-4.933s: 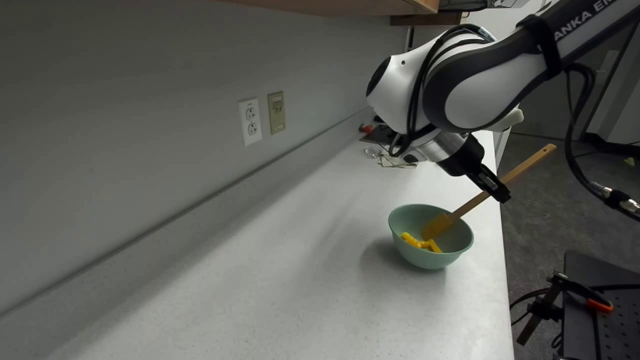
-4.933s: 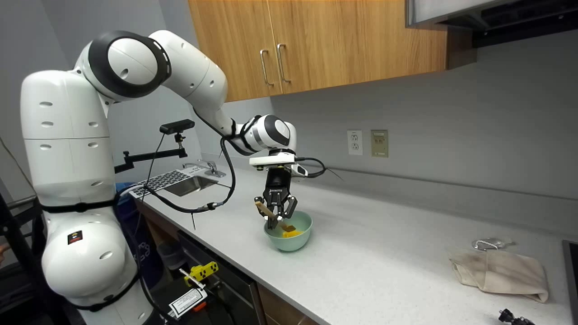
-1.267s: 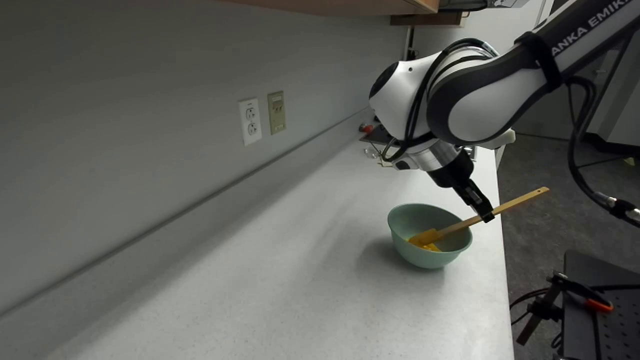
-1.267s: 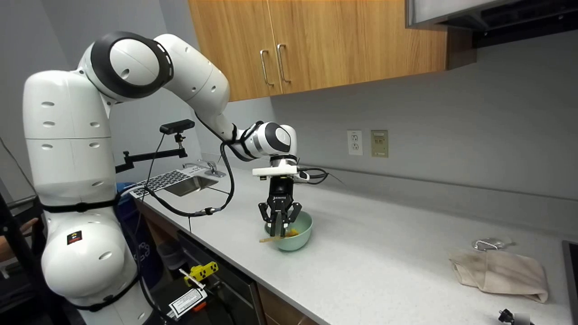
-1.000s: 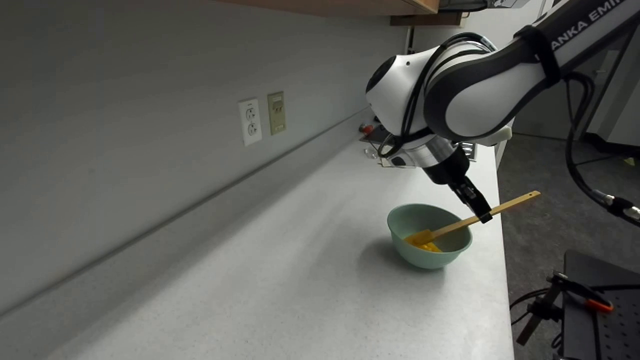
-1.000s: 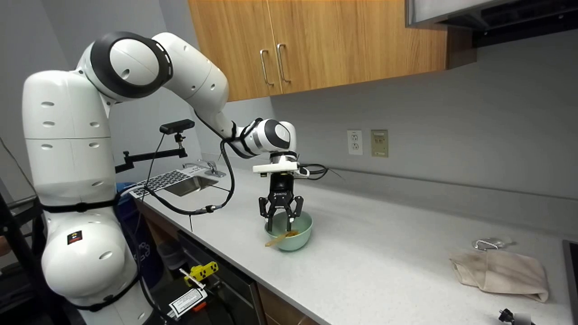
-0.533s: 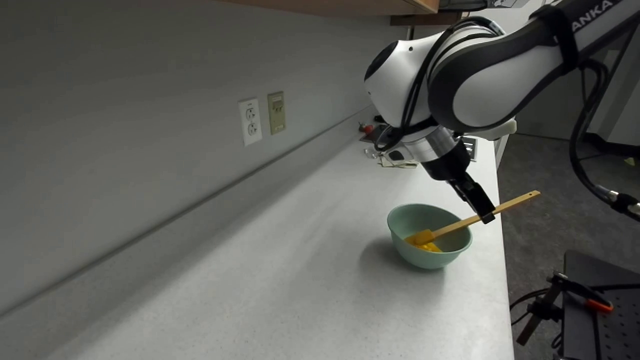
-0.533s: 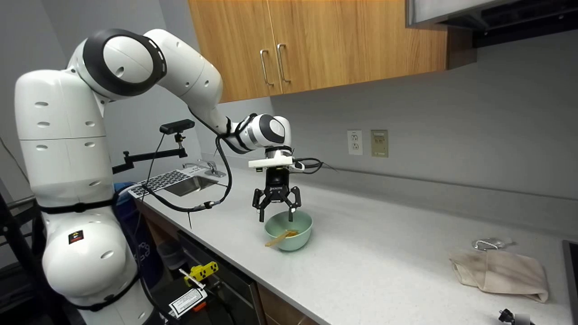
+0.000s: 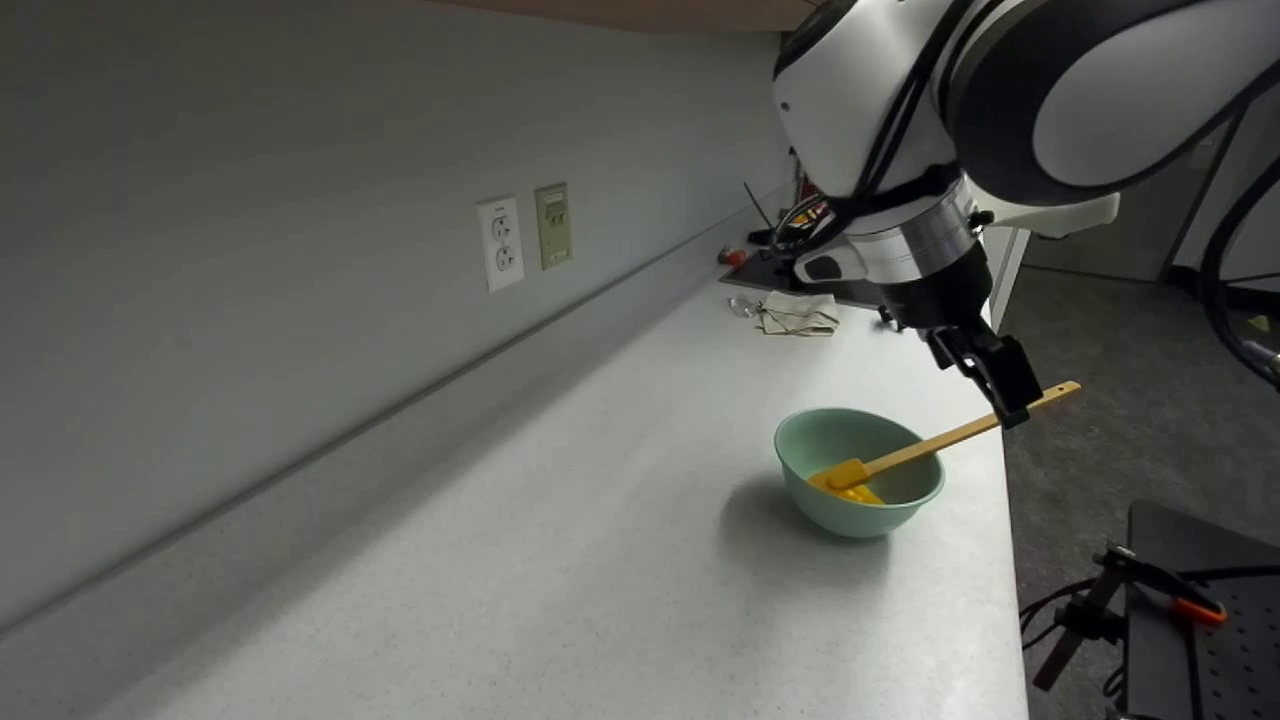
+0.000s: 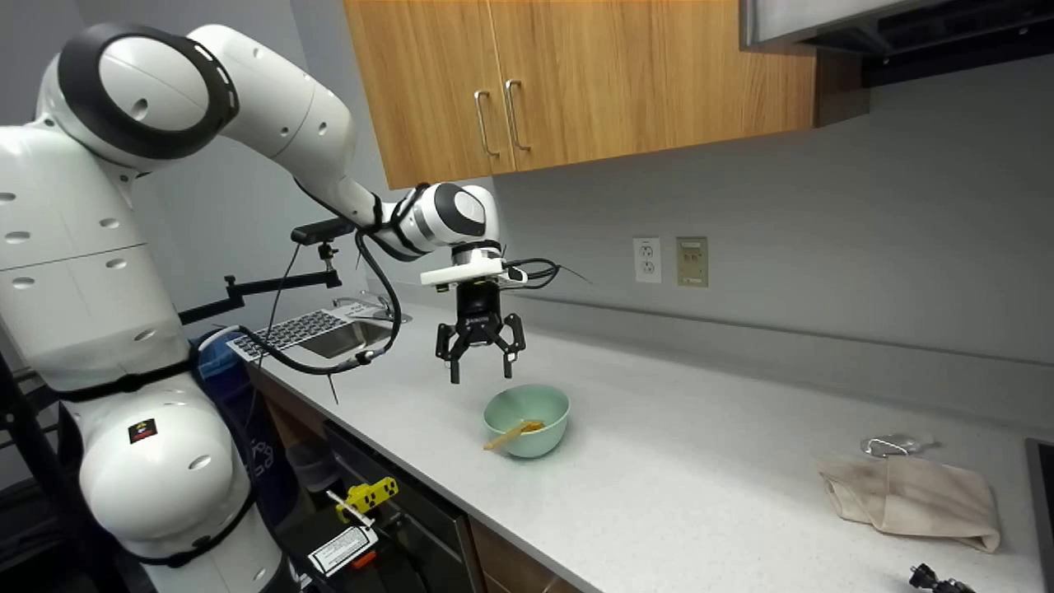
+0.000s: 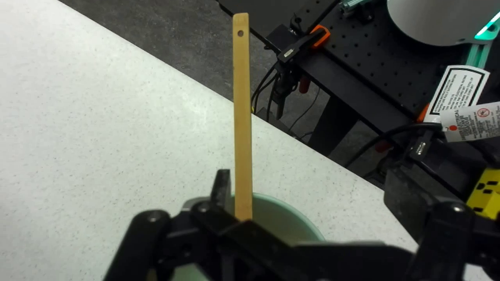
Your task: Mix in the bowl with the spatula
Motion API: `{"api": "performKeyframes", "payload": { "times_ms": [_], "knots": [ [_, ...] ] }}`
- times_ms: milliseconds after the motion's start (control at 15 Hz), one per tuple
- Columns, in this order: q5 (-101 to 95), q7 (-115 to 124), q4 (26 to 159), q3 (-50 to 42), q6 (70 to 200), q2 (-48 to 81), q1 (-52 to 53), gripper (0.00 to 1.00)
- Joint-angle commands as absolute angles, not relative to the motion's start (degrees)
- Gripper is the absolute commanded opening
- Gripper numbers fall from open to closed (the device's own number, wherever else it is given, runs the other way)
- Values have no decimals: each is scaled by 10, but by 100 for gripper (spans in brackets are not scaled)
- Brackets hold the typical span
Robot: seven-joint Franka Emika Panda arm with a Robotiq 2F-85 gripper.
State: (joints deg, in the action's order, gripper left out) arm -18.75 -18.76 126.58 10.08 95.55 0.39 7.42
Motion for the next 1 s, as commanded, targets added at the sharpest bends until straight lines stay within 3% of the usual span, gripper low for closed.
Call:
{"api": "performKeyframes", "payload": {
  "times_ms": [0, 933],
  "knots": [
    [-155, -191, 1320, 95, 985, -88, 82, 100],
    [-85, -184, 1438, 61, 1232, -237, 91, 100]
  ]
}}
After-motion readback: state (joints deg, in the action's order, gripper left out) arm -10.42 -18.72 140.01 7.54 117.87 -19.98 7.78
